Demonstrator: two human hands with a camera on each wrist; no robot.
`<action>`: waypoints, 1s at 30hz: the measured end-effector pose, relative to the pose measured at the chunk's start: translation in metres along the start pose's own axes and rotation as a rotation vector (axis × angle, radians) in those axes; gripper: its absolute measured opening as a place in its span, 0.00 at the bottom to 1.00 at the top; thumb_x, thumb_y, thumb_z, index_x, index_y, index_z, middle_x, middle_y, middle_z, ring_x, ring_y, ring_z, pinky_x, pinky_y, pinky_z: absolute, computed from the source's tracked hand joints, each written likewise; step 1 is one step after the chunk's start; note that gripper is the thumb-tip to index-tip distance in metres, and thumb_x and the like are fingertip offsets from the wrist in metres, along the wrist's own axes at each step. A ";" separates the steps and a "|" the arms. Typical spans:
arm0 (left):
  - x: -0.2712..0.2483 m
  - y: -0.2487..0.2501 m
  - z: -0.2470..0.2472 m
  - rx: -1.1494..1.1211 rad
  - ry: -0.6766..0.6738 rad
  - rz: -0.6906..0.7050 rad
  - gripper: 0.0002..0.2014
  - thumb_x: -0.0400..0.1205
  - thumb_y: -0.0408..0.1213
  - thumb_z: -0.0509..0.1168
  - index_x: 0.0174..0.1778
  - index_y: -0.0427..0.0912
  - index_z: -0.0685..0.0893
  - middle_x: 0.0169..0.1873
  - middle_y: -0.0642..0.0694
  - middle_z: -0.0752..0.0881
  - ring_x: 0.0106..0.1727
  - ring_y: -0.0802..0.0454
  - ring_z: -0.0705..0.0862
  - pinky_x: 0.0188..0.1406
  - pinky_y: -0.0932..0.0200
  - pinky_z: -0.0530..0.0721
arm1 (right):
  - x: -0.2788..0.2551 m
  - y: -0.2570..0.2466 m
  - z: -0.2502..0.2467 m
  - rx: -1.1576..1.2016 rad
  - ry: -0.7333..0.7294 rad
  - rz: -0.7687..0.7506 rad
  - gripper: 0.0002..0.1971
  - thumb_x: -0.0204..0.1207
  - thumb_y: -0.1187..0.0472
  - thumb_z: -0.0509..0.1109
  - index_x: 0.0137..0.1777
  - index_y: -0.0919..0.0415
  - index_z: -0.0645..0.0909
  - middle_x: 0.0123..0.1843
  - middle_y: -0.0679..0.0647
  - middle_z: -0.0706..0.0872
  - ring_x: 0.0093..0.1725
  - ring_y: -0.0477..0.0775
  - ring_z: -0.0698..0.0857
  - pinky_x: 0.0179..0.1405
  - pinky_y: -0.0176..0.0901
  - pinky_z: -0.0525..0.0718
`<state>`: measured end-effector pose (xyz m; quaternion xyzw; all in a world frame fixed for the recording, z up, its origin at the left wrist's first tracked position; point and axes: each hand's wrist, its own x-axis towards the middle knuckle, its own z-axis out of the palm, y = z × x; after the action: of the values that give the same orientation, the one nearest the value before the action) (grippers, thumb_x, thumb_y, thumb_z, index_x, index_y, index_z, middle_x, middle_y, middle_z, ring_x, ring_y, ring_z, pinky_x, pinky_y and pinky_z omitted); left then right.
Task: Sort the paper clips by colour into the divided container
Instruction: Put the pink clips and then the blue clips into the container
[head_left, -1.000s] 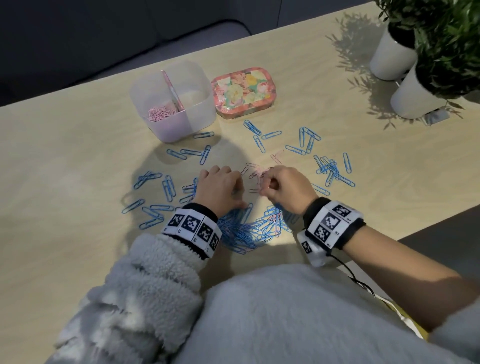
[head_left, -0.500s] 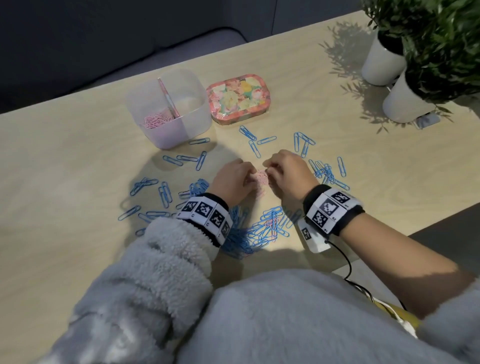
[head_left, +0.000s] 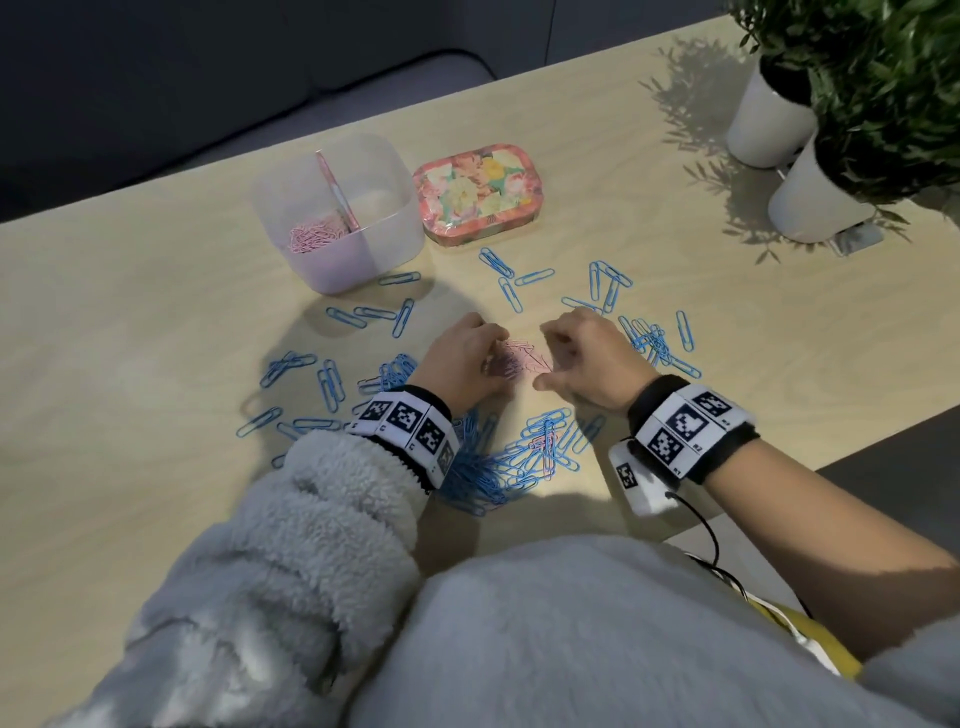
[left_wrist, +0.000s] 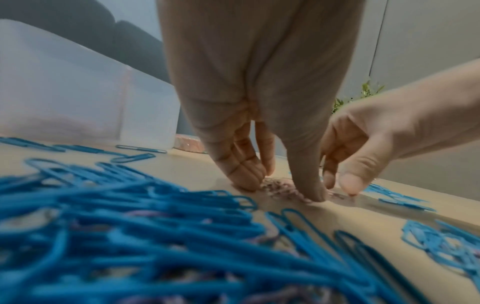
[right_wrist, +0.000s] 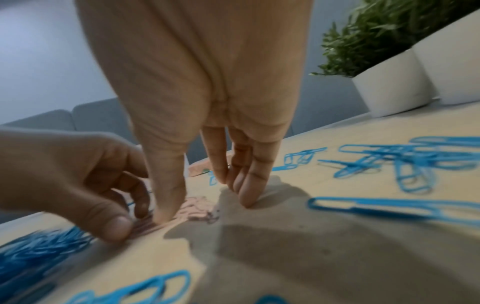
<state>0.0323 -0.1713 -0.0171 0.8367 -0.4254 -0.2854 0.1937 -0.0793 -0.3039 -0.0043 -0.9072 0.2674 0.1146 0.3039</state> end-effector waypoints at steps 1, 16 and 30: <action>-0.001 -0.001 -0.001 0.013 -0.001 -0.001 0.32 0.66 0.43 0.78 0.66 0.39 0.77 0.55 0.39 0.79 0.54 0.43 0.81 0.56 0.53 0.79 | -0.001 0.002 -0.001 -0.012 -0.019 0.006 0.30 0.57 0.56 0.83 0.57 0.71 0.80 0.55 0.65 0.77 0.57 0.63 0.78 0.59 0.54 0.78; 0.002 0.005 0.001 0.128 0.027 0.041 0.09 0.77 0.34 0.65 0.51 0.38 0.84 0.48 0.38 0.84 0.52 0.40 0.81 0.48 0.52 0.74 | 0.007 -0.019 0.017 -0.112 0.038 -0.102 0.08 0.75 0.64 0.69 0.52 0.62 0.84 0.54 0.62 0.83 0.56 0.63 0.81 0.53 0.48 0.72; -0.005 -0.009 -0.035 0.043 0.231 0.016 0.08 0.78 0.30 0.63 0.46 0.37 0.86 0.44 0.38 0.88 0.48 0.41 0.84 0.46 0.57 0.74 | 0.012 -0.015 0.012 -0.057 0.031 -0.067 0.05 0.71 0.71 0.67 0.39 0.61 0.81 0.44 0.63 0.86 0.49 0.64 0.82 0.47 0.47 0.75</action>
<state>0.0577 -0.1592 0.0068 0.8646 -0.4127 -0.1764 0.2259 -0.0609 -0.2913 -0.0108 -0.9256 0.2383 0.0982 0.2772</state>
